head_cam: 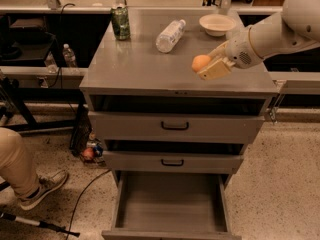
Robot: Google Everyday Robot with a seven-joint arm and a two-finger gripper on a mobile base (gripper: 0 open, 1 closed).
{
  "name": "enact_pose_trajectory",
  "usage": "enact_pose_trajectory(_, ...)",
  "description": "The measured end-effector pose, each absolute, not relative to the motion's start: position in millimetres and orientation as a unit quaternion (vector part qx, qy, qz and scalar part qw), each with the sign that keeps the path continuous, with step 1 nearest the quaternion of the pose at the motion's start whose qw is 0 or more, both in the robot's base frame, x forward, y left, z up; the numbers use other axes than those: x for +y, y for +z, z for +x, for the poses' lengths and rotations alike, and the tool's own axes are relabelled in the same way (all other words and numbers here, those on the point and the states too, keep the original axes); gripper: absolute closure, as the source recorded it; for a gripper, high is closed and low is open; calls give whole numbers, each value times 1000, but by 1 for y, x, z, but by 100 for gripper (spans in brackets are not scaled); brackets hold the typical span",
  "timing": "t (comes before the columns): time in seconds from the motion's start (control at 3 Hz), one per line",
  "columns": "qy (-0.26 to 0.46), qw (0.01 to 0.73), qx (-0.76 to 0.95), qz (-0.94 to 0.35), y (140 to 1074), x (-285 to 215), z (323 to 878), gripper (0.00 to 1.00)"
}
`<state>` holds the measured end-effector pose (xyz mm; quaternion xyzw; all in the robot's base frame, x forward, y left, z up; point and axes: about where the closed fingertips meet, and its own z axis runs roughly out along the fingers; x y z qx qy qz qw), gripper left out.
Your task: Place orange into bottom drawer
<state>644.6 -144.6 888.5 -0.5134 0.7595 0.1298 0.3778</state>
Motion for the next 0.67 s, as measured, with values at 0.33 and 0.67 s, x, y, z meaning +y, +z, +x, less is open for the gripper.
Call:
enact_pose_trajectory(0.33, 131, 376, 759, -515, 887, -144, 642, 100)
enact_pose_trajectory(0.67, 139, 372, 752, -526, 883, -141, 622, 100)
